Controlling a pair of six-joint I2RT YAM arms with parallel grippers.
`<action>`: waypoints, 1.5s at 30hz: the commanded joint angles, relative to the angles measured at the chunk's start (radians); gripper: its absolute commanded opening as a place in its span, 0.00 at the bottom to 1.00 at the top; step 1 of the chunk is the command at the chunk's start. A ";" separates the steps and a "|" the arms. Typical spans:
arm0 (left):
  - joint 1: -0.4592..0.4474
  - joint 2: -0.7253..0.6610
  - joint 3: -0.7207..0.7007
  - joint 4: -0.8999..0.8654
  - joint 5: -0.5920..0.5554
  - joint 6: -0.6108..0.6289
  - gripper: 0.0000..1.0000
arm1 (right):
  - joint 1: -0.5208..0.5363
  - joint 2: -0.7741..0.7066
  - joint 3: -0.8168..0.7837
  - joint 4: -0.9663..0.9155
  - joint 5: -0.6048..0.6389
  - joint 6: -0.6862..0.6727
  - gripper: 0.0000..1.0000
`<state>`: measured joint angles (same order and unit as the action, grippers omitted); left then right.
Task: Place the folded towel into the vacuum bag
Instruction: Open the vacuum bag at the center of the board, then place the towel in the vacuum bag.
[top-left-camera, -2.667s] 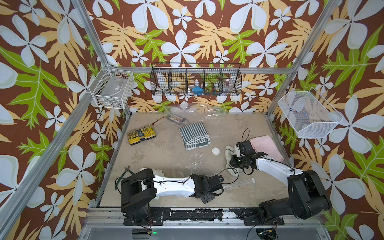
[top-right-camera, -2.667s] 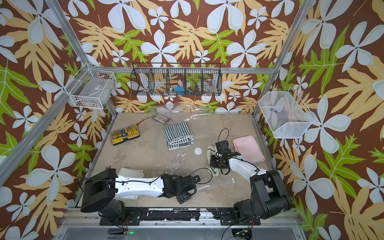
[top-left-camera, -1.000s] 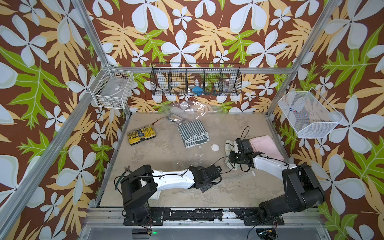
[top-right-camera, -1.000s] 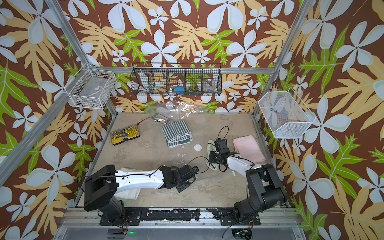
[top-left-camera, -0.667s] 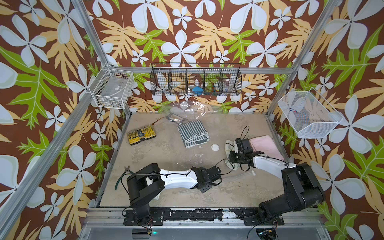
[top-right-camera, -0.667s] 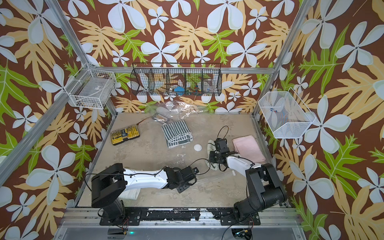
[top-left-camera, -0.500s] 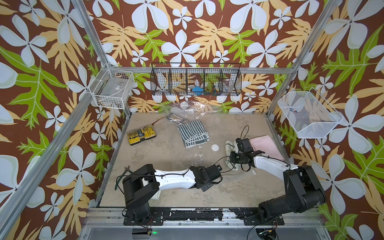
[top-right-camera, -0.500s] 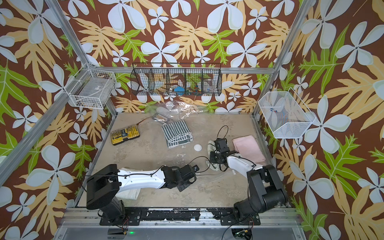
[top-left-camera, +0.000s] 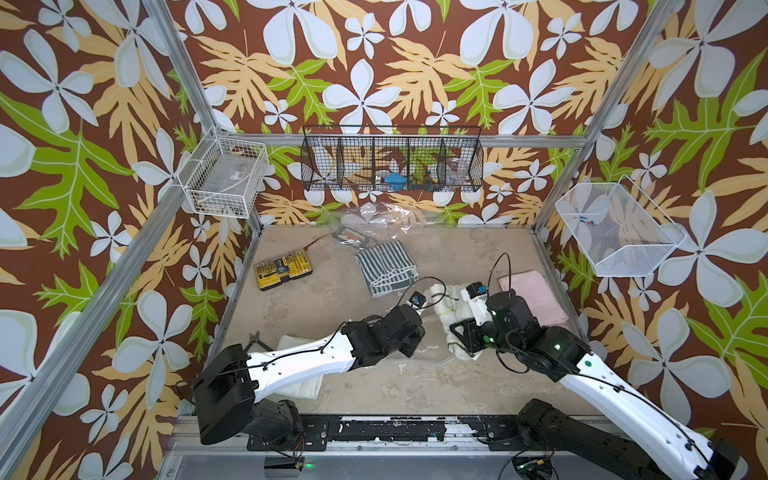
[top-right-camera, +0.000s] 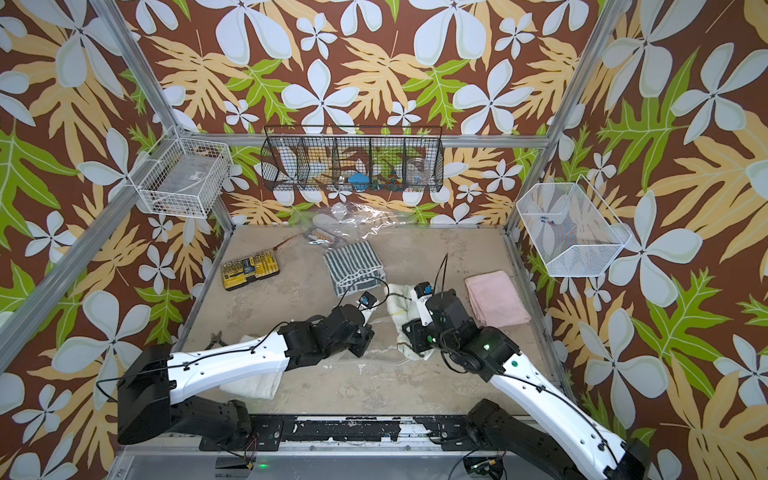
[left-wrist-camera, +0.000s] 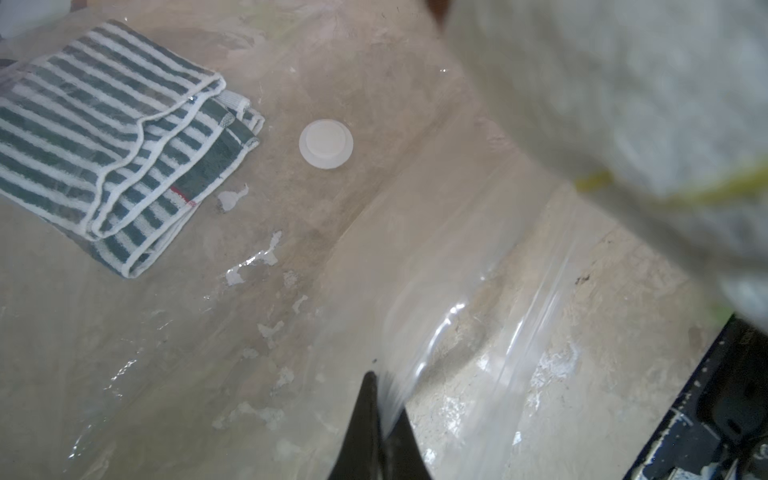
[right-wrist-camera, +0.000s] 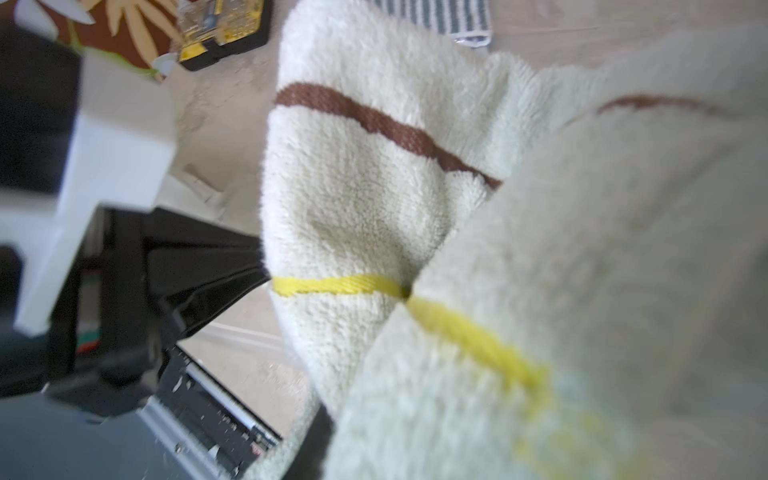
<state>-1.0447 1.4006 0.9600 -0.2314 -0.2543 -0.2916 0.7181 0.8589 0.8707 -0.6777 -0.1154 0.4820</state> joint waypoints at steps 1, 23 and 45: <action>0.012 -0.010 0.010 0.035 -0.006 -0.069 0.00 | 0.128 -0.043 -0.019 -0.006 0.007 0.098 0.00; 0.012 -0.114 -0.051 0.145 0.226 -0.042 0.00 | 0.203 0.317 -0.201 0.311 0.090 0.118 0.00; 0.012 -0.181 -0.154 0.167 0.158 -0.091 0.00 | 0.060 0.281 -0.352 0.308 -0.116 0.184 0.94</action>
<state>-1.0306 1.2339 0.8177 -0.1013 -0.0799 -0.3508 0.7975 1.1938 0.5522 -0.2634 -0.2237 0.5812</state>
